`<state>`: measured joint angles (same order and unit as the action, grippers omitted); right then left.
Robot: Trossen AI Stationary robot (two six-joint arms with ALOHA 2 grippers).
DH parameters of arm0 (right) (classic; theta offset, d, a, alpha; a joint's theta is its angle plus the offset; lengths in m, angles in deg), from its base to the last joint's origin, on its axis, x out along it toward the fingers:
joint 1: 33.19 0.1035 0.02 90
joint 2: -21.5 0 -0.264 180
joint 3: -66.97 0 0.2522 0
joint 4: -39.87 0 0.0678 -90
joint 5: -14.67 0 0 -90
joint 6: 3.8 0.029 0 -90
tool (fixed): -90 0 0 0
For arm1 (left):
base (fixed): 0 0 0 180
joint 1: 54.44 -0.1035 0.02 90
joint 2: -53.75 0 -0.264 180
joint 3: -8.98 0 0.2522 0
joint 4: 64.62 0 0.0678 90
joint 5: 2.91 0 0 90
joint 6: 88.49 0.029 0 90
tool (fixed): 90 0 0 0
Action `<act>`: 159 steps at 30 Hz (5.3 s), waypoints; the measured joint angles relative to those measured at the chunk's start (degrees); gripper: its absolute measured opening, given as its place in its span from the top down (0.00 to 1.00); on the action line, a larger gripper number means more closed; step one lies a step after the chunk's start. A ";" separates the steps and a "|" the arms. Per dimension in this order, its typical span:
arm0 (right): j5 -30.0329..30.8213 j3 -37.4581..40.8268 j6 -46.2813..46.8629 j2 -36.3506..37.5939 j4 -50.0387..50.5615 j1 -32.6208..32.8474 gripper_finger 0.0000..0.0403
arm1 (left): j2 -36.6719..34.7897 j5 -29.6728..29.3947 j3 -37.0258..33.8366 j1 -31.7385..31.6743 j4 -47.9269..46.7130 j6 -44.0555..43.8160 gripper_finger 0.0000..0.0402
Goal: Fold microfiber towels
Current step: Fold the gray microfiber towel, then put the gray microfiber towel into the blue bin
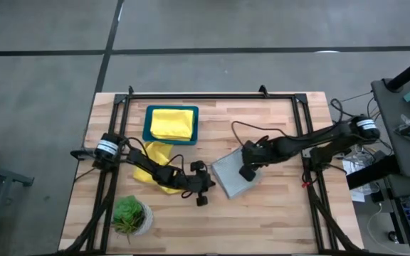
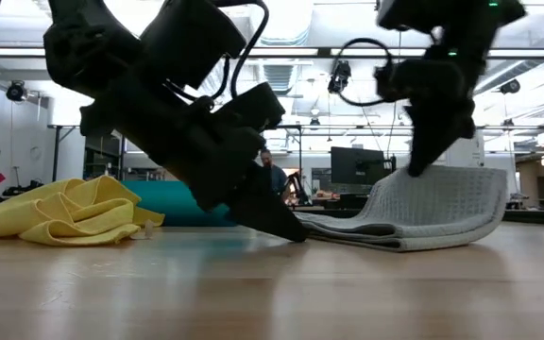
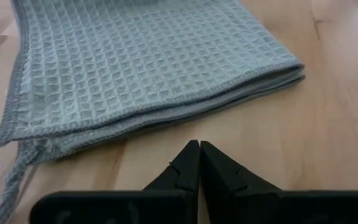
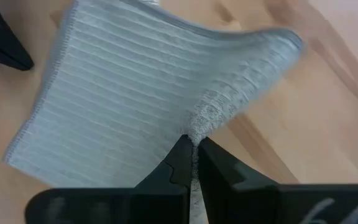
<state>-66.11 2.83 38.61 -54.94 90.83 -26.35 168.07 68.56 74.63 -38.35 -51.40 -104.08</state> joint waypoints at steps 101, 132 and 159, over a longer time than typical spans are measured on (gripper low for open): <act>-0.57 1.43 -11.93 -19.24 -34.74 14.28 0.69 | -6.33 -0.62 0.34 -5.14 -14.85 5.54 1.00; -2.33 2.96 -3.10 -2.96 -14.64 14.41 0.63 | -11.16 10.87 0.16 -2.59 -17.94 -5.09 1.00; -2.05 14.10 30.13 4.33 -16.40 13.66 0.21 | -22.49 22.48 1.55 -3.79 -29.44 -18.53 0.95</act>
<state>-68.16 16.93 68.74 -50.62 74.42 -12.69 145.58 91.04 76.18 -42.14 -80.84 -122.61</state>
